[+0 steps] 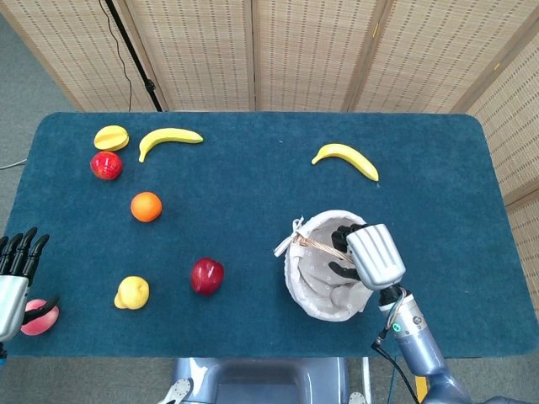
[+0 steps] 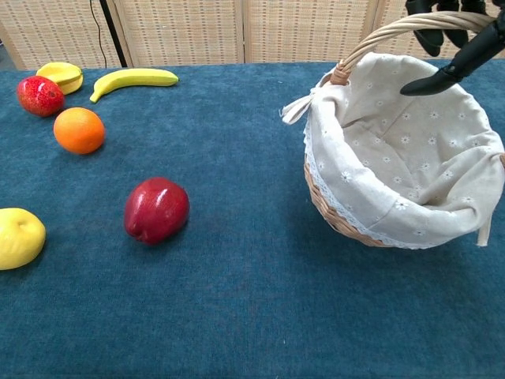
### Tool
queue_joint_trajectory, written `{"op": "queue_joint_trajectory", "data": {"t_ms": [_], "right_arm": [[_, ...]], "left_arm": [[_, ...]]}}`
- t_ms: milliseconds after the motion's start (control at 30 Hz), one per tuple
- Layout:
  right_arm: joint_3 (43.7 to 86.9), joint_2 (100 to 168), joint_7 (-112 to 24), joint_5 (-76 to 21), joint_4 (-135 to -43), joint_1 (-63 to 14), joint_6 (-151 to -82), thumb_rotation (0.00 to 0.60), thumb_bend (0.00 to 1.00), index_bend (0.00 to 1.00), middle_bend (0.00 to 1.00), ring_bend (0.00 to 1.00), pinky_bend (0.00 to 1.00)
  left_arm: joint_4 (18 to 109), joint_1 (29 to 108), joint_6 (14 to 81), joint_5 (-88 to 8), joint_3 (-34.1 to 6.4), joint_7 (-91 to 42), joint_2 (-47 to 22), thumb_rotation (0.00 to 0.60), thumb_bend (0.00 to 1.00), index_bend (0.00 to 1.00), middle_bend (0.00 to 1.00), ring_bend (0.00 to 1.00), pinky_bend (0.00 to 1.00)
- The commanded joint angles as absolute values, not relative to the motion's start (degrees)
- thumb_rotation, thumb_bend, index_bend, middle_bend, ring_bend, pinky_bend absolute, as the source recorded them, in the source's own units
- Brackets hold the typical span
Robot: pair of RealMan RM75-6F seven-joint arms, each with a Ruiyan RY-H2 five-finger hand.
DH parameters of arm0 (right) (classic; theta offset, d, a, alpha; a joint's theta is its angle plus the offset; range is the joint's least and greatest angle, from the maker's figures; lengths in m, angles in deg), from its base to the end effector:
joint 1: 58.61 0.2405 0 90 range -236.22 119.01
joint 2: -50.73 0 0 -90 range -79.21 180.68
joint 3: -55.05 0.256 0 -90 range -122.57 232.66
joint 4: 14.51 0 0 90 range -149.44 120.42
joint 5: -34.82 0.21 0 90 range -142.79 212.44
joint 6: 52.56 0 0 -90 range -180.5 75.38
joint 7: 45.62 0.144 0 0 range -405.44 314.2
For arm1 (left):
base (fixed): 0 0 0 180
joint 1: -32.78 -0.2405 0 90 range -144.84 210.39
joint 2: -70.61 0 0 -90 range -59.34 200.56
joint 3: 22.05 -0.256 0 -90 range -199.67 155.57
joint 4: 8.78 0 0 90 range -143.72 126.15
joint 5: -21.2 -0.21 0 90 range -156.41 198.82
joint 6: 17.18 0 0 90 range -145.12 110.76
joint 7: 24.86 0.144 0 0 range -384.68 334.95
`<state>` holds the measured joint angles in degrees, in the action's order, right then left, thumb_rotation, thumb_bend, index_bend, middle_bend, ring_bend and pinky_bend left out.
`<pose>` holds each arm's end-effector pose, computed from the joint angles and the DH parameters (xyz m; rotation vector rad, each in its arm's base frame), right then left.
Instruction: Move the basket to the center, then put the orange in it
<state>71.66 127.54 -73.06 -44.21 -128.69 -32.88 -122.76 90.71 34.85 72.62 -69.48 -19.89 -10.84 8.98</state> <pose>-0.1070 -0.2713 0.0870 1.6479 -0.8134 1.2674 -0.2834 0.1620 0.1673 -1.4348 -0.7214 -0.8334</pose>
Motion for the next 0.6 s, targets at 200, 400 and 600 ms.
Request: {"op": "queue_joint_trajectory", "data": {"t_ms": [200, 400, 600], "right_arm": [[74.6, 132.8, -71.8, -39.1, -123.3, -26.7, -118.4, 0.6, 0.13, 0.76, 0.68, 0.72, 0.77], [77.3, 137.3, -71.4, -34.1, -116.5, -20.3, -113.8, 0.6, 0.13, 0.76, 0.68, 0.72, 0.77], [80.3, 141.4, -71.1, -31.1, -111.6, -14.2, -111.0, 0.6, 0.13, 0.76, 0.68, 0.72, 0.77]], "left_arm": [[90.0, 34.3, 73.2, -69.0, -20.0, -11.6, 9.1, 0.6, 0.08, 0.0, 0.0, 0.0, 0.0], [88.7, 33.5, 73.7, -67.7, -20.1, -12.9, 8.8, 0.6, 0.08, 0.0, 0.0, 0.0, 0.0], [87.4, 33.0, 74.0, -66.7, -20.1, -14.3, 8.7, 0.6, 0.08, 0.0, 0.0, 0.0, 0.0]]}}
